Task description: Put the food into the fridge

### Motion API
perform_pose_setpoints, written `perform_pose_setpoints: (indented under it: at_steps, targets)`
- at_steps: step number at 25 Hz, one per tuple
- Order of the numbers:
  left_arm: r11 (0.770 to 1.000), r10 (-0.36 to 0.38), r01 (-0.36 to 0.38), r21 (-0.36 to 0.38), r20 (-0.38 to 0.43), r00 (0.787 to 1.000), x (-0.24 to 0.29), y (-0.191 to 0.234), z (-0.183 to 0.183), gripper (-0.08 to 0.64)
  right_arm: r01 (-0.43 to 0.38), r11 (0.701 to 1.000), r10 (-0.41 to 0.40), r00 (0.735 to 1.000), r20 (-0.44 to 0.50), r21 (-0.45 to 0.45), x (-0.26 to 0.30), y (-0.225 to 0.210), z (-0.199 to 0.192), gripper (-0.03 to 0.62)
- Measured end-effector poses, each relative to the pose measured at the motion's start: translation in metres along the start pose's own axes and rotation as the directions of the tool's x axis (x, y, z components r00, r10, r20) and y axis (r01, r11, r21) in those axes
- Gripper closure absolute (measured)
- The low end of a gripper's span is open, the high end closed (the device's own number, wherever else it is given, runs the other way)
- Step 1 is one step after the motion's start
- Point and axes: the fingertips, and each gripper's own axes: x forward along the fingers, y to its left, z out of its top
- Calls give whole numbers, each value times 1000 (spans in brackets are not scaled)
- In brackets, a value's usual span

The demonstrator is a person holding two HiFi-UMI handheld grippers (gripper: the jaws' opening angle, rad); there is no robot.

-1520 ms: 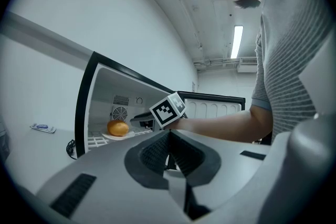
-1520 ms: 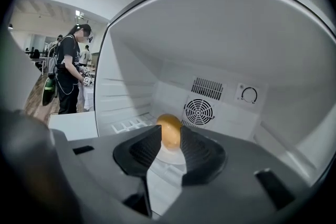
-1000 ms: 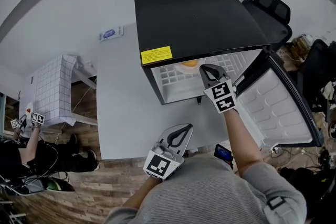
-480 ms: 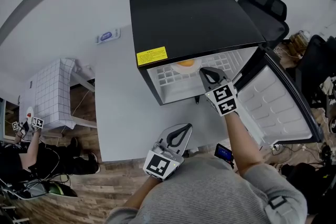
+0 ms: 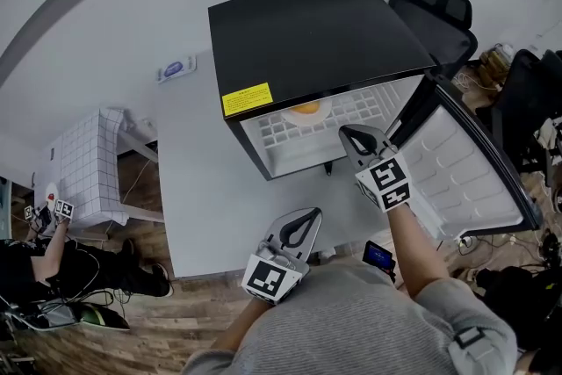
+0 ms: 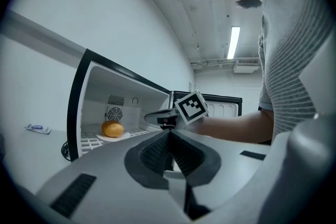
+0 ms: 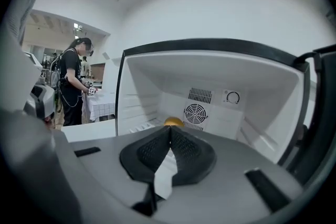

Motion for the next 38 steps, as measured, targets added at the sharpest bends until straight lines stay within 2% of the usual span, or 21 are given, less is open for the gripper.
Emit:
perform_pose_setpoints:
  at_steps: [14, 17, 22, 31, 38]
  targets:
    - [1000, -8, 8, -4, -22, 1000, 4, -2, -6, 549, -14, 998, 12, 999, 46, 54, -40, 27, -6, 580]
    - [1000, -8, 8, -3, -47, 999, 2, -1, -13, 549, -22, 997, 18, 998, 56, 75, -45, 33, -7, 580]
    - [1000, 0, 0, -7, -21, 1000, 5, 1, -6, 549, -44, 990, 32, 996, 86, 133, -61, 43, -7, 580]
    - [1000, 2, -2, -1, -17, 1000, 5, 2, -4, 549, -58, 991, 40, 989, 143, 122, -86, 63, -1, 580]
    - [1000, 6, -6, -7, -7, 1000, 5, 3, -1, 549, -70, 983, 38, 982, 184, 168, -99, 71, -2, 580]
